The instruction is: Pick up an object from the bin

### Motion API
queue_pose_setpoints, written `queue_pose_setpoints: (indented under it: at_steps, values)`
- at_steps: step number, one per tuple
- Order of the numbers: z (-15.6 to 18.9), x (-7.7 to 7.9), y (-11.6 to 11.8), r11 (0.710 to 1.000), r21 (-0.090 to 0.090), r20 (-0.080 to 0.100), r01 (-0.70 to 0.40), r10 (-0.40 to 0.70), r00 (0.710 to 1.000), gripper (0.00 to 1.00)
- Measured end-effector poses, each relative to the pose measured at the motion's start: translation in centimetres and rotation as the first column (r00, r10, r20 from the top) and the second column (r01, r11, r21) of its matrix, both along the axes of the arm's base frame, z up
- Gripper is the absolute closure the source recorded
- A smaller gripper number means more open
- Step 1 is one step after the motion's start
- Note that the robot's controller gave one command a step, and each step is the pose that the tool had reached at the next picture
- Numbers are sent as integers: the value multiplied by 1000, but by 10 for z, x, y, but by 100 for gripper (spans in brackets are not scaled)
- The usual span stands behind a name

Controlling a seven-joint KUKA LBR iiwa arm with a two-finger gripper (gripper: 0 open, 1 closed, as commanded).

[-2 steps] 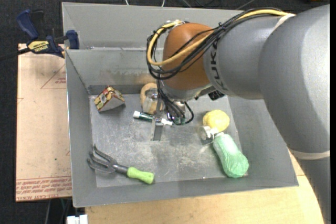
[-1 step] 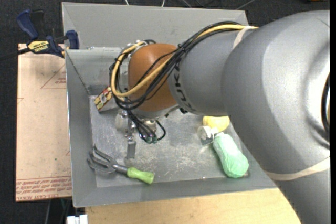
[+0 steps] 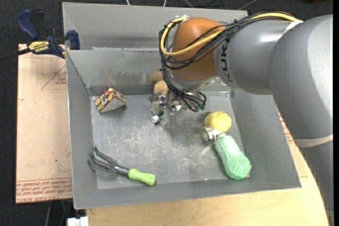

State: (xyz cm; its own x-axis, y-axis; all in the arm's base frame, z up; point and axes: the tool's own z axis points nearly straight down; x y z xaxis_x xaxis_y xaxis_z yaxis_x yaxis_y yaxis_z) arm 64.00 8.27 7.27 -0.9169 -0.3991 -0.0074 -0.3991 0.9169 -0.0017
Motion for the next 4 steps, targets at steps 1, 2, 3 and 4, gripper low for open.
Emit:
queue_pose_setpoints:
  at_steps: [1,2,3,4]
  values:
    - [0,0,1,1000,1,0,0,0,1000,100]
    - [14,-1,1,1000,2,-2,2,-2,1000,100]
    - [24,-1,1,1000,3,0,3,-3,1000,100]
    - [46,-1,2,1000,3,1,4,-4,1000,100]
